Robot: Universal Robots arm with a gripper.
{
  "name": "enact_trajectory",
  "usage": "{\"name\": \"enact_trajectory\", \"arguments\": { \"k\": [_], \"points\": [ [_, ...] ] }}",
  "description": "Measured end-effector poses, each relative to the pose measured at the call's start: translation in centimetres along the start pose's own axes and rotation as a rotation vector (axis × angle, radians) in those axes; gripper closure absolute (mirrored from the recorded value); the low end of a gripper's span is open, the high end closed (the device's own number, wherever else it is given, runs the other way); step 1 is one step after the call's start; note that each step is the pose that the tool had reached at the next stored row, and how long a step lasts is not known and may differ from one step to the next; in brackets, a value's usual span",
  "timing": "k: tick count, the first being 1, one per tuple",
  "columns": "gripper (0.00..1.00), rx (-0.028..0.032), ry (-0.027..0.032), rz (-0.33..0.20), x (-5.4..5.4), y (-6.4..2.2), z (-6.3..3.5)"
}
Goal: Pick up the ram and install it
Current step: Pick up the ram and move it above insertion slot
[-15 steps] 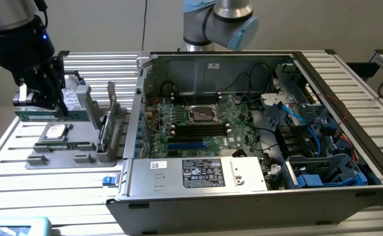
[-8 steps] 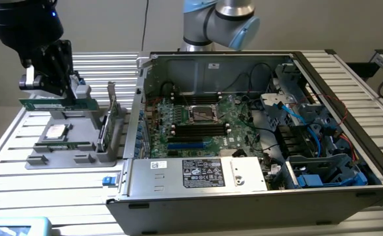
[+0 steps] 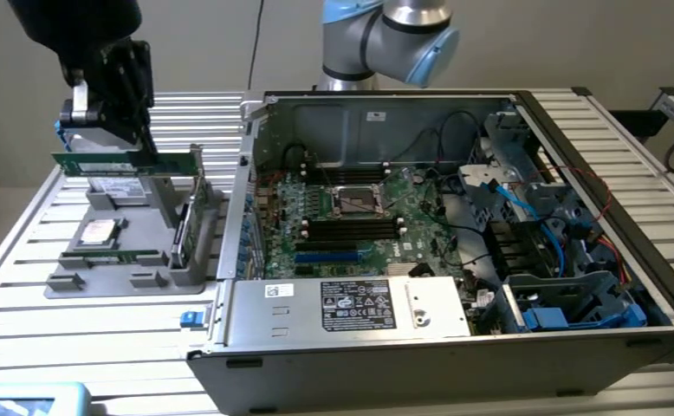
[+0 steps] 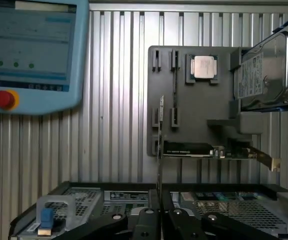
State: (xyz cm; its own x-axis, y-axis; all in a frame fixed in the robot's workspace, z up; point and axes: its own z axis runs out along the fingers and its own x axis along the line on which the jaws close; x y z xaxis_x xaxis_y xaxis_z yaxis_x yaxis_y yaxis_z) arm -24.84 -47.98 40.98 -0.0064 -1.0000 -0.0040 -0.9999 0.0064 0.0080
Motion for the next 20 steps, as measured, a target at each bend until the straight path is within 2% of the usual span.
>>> {"name": "enact_trajectory", "arguments": {
  "k": [12,20],
  "points": [
    [0.87,0.0,-0.0006,0.0,0.0,-5.48,-0.02],
    [0.87,-0.0001,-0.0006,0.0,-0.1,-9.12,0.32]
  ]
}}
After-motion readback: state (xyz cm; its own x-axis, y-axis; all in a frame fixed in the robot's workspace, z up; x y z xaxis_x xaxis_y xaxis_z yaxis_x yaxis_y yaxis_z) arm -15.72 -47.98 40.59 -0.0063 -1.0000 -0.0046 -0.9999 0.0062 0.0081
